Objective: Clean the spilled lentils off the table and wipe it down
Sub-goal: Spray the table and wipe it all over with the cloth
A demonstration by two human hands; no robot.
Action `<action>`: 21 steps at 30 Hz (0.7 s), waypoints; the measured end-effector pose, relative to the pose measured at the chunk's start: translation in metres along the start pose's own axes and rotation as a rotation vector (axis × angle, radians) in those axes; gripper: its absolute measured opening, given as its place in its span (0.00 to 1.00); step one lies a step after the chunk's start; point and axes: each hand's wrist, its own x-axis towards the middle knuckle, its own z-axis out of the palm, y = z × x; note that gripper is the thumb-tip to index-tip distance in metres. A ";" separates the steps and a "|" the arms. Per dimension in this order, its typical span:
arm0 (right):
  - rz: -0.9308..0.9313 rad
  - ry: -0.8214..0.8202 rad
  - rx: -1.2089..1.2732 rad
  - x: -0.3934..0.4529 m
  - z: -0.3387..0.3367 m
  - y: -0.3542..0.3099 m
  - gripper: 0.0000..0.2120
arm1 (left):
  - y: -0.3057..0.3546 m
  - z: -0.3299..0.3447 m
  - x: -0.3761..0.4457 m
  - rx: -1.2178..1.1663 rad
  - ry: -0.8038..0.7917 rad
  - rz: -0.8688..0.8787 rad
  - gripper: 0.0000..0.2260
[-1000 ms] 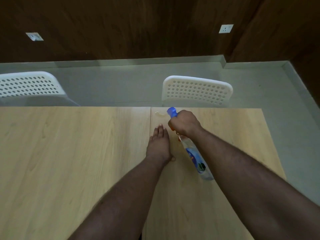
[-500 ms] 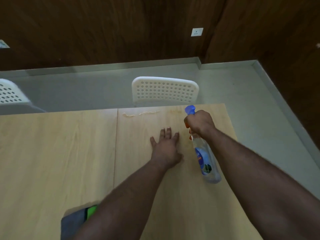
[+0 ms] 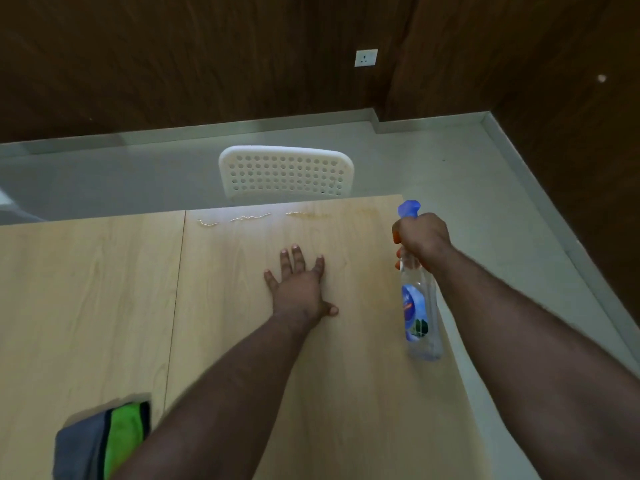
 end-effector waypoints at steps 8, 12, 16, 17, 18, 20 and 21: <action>0.034 -0.060 -0.051 -0.047 -0.021 0.065 0.10 | 0.022 0.014 -0.029 0.012 0.044 -0.013 0.35; 0.055 -0.067 -0.090 -0.083 -0.034 0.102 0.09 | 0.040 0.035 -0.065 0.018 0.019 0.016 0.30; 0.066 -0.125 -0.124 -0.118 -0.050 0.140 0.10 | 0.057 0.061 -0.114 0.006 -0.040 0.094 0.37; 0.064 -0.134 -0.139 -0.124 -0.052 0.150 0.11 | 0.061 0.069 -0.124 0.006 -0.050 0.107 0.40; 0.064 -0.130 -0.145 -0.130 -0.054 0.160 0.12 | 0.065 0.075 -0.133 0.003 -0.062 0.116 0.42; 0.083 -0.122 -0.144 -0.144 -0.058 0.181 0.13 | 0.069 0.093 -0.151 0.016 -0.071 0.129 0.46; 0.095 -0.122 -0.143 -0.153 -0.061 0.194 0.12 | 0.070 0.103 -0.163 0.026 -0.070 0.133 0.48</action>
